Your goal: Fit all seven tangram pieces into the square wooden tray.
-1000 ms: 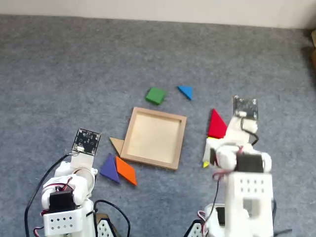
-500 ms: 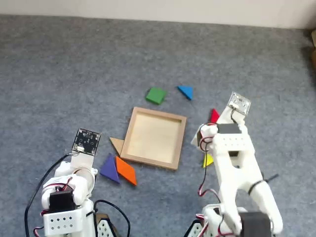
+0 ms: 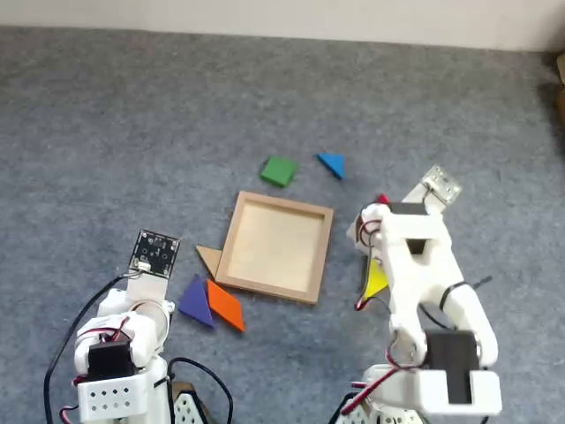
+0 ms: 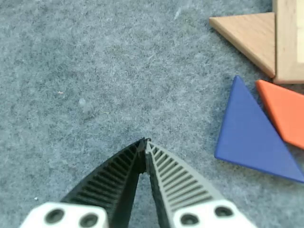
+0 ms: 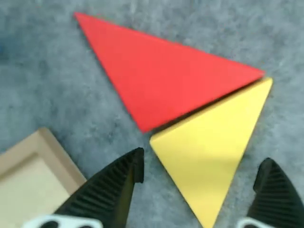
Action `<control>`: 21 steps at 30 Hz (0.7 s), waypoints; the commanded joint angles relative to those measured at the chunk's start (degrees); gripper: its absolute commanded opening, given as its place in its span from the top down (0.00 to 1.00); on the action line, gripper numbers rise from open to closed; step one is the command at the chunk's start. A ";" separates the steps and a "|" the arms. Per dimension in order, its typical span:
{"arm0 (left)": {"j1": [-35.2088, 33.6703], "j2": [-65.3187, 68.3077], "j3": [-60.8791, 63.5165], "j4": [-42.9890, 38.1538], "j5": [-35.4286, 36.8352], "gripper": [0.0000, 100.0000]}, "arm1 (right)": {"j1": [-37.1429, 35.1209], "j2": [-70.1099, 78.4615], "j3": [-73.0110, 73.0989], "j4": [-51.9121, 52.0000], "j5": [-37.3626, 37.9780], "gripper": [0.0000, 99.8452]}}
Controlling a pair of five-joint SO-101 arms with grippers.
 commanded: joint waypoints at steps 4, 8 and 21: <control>-0.92 -1.71 1.19 0.53 -0.53 1.00 | 0.92 5.58 -6.64 -0.66 -1.49 0.64; -0.92 -1.71 1.19 0.53 -0.53 1.00 | 3.21 7.25 -6.90 -0.75 -2.90 0.64; -0.92 -1.71 1.19 0.53 -0.53 1.00 | 4.53 7.52 -6.20 1.54 -3.08 0.65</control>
